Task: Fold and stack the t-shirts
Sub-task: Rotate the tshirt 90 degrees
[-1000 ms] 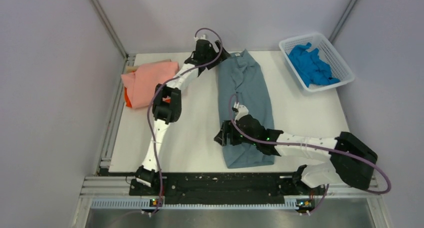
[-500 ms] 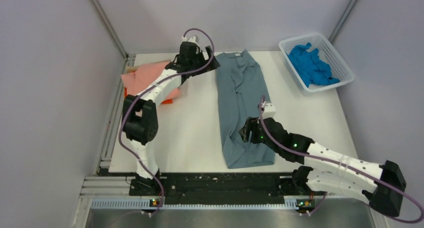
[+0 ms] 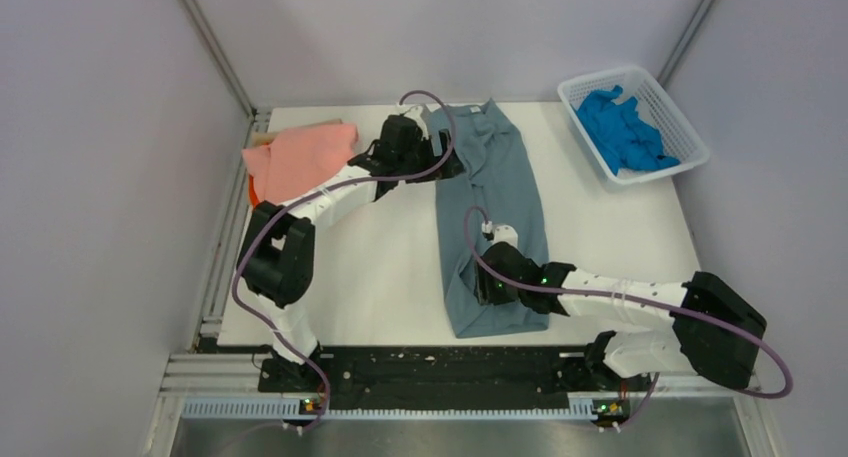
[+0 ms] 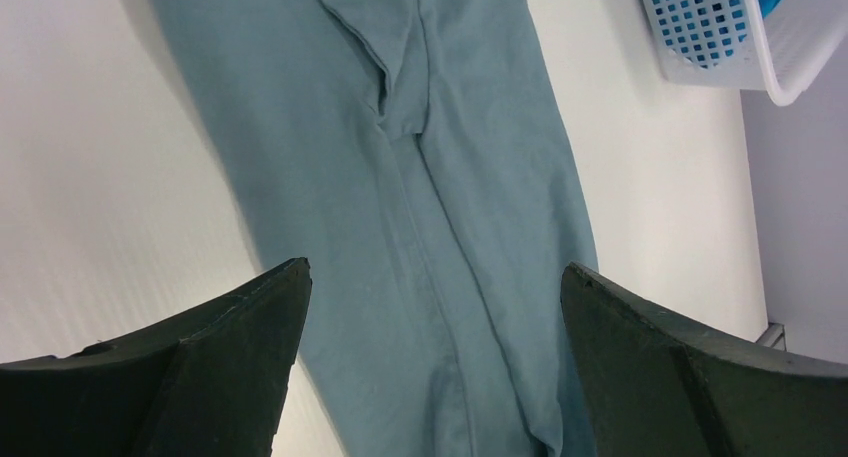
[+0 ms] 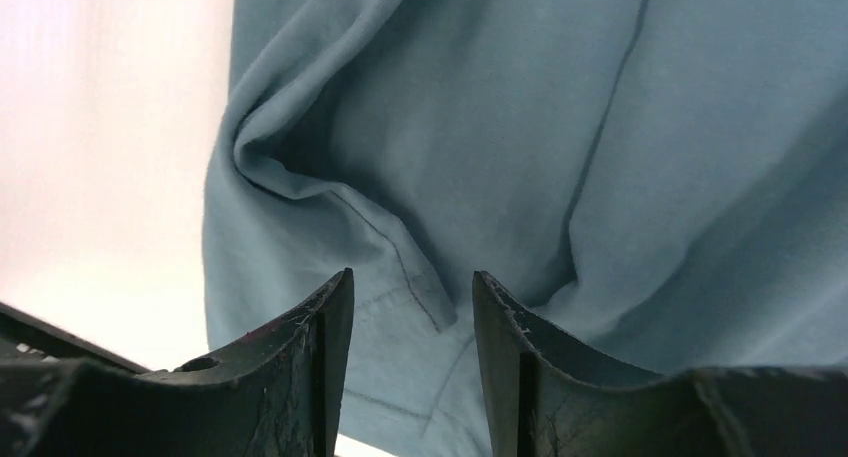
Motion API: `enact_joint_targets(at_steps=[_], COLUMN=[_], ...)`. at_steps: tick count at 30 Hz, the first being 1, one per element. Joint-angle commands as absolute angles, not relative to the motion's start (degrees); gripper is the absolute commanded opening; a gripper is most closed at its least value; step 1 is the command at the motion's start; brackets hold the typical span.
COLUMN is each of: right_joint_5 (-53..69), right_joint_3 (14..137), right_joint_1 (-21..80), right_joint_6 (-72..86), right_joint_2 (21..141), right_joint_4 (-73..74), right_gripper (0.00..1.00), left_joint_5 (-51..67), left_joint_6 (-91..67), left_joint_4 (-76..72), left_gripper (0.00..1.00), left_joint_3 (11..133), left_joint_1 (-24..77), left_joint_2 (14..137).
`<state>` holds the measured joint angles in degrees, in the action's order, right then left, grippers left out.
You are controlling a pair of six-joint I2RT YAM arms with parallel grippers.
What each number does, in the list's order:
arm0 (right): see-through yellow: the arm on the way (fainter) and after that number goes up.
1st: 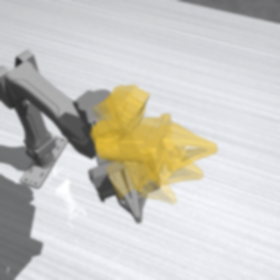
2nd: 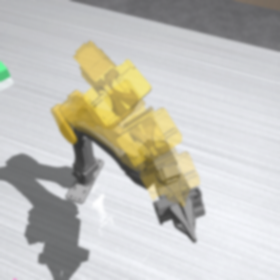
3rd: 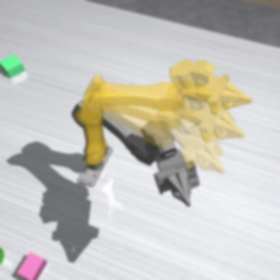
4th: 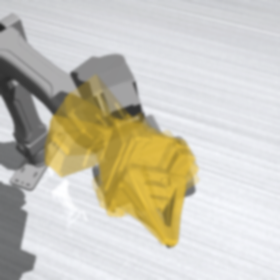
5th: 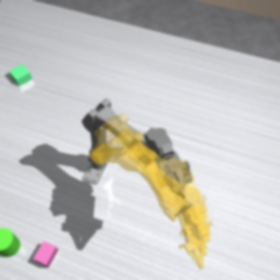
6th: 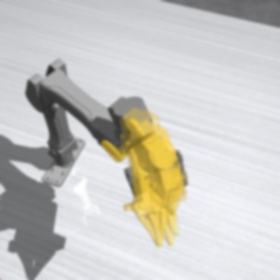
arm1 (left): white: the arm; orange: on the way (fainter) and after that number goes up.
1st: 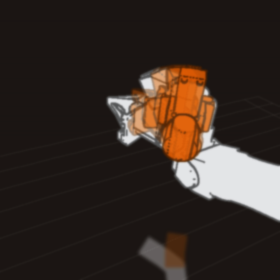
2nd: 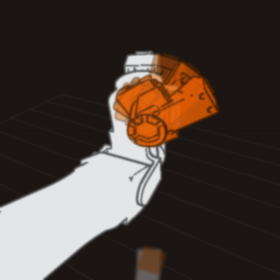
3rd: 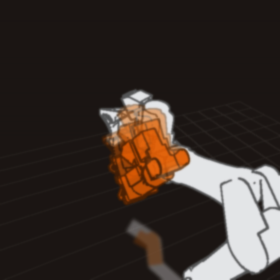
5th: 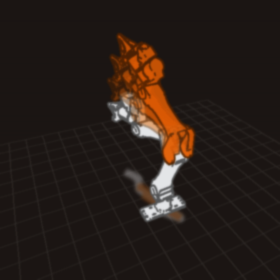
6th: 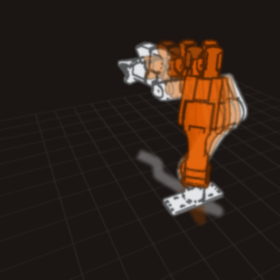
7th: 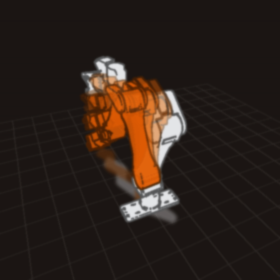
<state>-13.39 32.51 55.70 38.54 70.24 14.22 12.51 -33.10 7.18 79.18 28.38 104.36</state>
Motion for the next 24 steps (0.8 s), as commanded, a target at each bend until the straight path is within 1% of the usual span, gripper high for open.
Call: enact_joint_targets(at_steps=[1,3,6,12,16,20,24], right_joint_5=[-13.90,-14.06,-13.88,-10.26,-10.18,-9.46,-6.64], right_joint_3=[31.71,30.43,29.52,29.65,29.56,28.21,25.60], right_joint_1=[55.41,55.29,55.17,55.13,55.26,55.23,55.32], right_joint_6=[37.14,36.15,35.50,36.25,38.61,42.10,50.22], right_joint_2=[73.16,73.99,75.12,72.99,67.28,58.18,49.42], right_joint_4=[9.72,7.73,6.02,7.34,14.88,22.39,30.30], right_gripper=[0.46,0.46,0.42,0.13,0.00,0.00,0.00], left_joint_5=[14.37,14.69,15.47,14.51,14.38,14.30,13.15], left_joint_6=[-33.61,-33.57,-33.88,-33.80,-33.41,-33.16,-32.87], left_joint_4=[2.36,2.32,2.19,2.44,2.30,2.84,3.21], left_gripper=[0.99,0.99,0.99,0.99,0.99,0.99,0.99], left_joint_3=[80.14,80.40,80.88,81.09,81.20,80.96,80.83], left_joint_1=[29.70,30.23,30.58,30.61,30.66,30.66,30.59], left_joint_2=[106.64,107.69,109.22,110.27,111.27,112.57,112.69])
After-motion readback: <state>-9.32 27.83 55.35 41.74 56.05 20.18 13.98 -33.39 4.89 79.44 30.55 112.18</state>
